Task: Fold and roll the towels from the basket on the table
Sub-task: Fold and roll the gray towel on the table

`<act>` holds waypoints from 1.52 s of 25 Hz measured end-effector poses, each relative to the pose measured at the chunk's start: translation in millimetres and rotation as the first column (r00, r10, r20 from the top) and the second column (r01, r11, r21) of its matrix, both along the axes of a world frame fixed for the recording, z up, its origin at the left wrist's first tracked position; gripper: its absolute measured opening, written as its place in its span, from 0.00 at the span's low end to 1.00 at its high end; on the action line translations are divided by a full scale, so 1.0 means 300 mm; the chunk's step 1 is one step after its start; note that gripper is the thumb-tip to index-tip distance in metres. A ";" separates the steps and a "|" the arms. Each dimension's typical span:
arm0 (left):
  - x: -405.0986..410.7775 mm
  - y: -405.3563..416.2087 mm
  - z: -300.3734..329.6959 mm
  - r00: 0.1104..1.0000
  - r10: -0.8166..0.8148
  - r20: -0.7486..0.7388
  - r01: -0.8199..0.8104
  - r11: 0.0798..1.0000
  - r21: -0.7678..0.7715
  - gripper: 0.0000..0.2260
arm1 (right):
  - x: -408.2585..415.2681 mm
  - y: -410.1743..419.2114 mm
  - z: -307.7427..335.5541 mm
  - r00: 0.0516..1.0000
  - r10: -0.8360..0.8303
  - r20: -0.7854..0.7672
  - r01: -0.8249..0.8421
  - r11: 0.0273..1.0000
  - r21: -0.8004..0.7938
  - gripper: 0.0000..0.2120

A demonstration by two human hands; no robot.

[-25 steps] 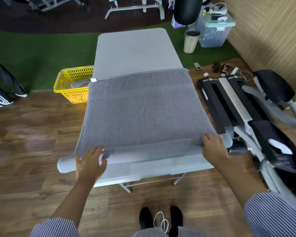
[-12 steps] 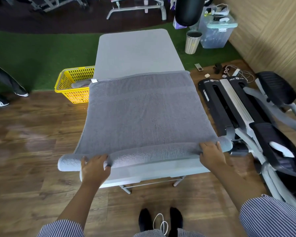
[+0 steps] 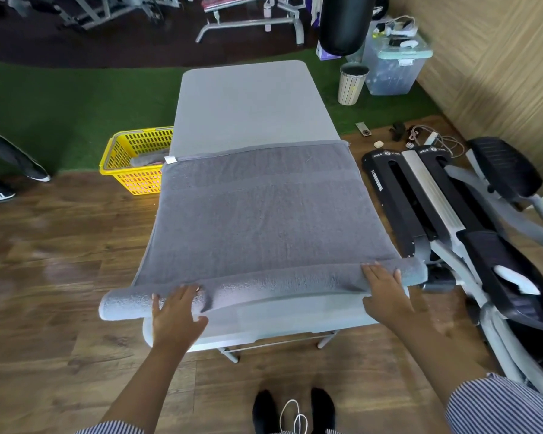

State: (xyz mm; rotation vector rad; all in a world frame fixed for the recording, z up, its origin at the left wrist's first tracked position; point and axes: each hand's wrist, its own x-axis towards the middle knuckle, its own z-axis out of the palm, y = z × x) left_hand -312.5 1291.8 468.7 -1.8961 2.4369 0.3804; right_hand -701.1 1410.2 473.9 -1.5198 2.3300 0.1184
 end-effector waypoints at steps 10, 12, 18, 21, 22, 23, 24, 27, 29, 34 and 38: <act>-0.001 -0.024 0.016 1.000 -0.001 -0.020 -0.003 0.983 -0.184 0.10 | -0.016 -0.022 0.028 0.997 -0.042 -0.063 0.042 0.999 -0.015 0.12; 0.010 -0.057 0.021 1.000 0.004 -0.018 -0.007 0.976 -0.217 0.13 | -0.032 -0.039 0.047 0.996 -0.051 -0.075 0.050 0.999 -0.015 0.12; -0.017 -0.020 -0.004 0.999 -0.011 -0.038 0.009 0.999 -0.049 0.21 | -0.010 -0.019 0.012 0.999 -0.045 -0.031 0.045 0.999 -0.002 0.25; -0.021 -0.006 -0.013 1.000 -0.009 -0.019 0.008 1.000 -0.029 0.27 | 0.001 -0.003 0.003 0.999 -0.027 -0.038 0.028 0.999 0.029 0.29; -0.023 -0.007 -0.010 1.000 -0.006 -0.017 0.005 0.999 -0.037 0.26 | -0.001 -0.004 0.002 0.999 -0.024 -0.041 0.025 0.999 0.030 0.30; -0.027 -0.011 -0.006 1.000 -0.001 -0.023 0.000 0.999 -0.046 0.25 | -0.002 -0.007 0.002 0.999 -0.022 -0.045 0.024 0.999 0.027 0.30; -0.031 -0.013 -0.003 1.000 0.006 -0.030 -0.008 0.999 -0.049 0.24 | -0.005 -0.010 0.003 0.998 -0.025 -0.050 0.026 0.999 0.021 0.30; -0.039 -0.003 0.010 1.000 0.019 -0.020 -0.020 0.998 -0.054 0.19 | 0.003 -0.010 0.010 0.997 -0.047 -0.060 0.047 0.999 -0.009 0.25; -0.027 0.003 0.017 1.000 0.030 -0.002 -0.030 0.997 -0.069 0.15 | 0.003 0.001 0.017 0.996 -0.064 -0.064 0.064 0.998 -0.009 0.18; -0.016 -0.037 0.054 1.000 -0.018 0.022 0.021 0.987 -0.160 0.16 | -0.021 -0.006 0.053 0.994 -0.033 -0.103 0.033 0.999 -0.001 0.13; -0.006 -0.032 0.024 0.999 0.031 -0.025 -0.033 0.994 -0.105 0.13 | -0.025 -0.004 0.029 0.998 -0.042 -0.038 0.038 0.995 -0.091 0.22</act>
